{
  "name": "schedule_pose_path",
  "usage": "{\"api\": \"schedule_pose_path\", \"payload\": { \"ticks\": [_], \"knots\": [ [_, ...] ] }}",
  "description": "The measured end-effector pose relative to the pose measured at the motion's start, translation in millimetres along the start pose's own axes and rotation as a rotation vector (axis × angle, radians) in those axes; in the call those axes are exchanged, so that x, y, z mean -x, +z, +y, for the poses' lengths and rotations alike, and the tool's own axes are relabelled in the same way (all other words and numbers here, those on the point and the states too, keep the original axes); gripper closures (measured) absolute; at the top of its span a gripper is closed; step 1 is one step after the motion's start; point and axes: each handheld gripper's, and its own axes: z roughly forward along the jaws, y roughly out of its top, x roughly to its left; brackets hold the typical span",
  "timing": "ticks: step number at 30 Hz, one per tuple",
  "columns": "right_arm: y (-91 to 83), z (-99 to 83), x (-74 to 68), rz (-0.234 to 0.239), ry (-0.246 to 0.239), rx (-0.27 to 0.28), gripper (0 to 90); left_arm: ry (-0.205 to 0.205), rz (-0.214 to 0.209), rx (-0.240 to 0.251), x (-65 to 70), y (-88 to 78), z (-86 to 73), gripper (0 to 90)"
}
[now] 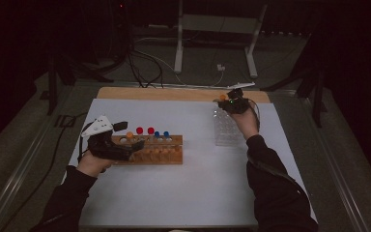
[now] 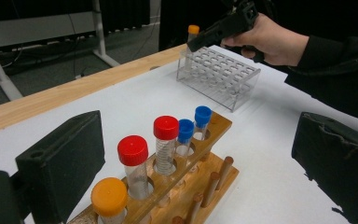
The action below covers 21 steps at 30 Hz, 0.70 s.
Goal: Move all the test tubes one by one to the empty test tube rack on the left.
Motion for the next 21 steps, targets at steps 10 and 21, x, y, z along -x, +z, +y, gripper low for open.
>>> {"api": "schedule_pose_path", "payload": {
  "ticks": [10,21],
  "knots": [
    [-24.6,11.1,-3.4,-0.012,-0.023,0.076,75.2,0.003,-0.001,0.002,1.2,-1.1,1.7,3.4],
    [-67.5,18.6,-19.8,0.029,-0.093,0.169,75.3,0.015,-0.013,-0.001,5.3,-0.5,4.0,3.4]
  ]
}}
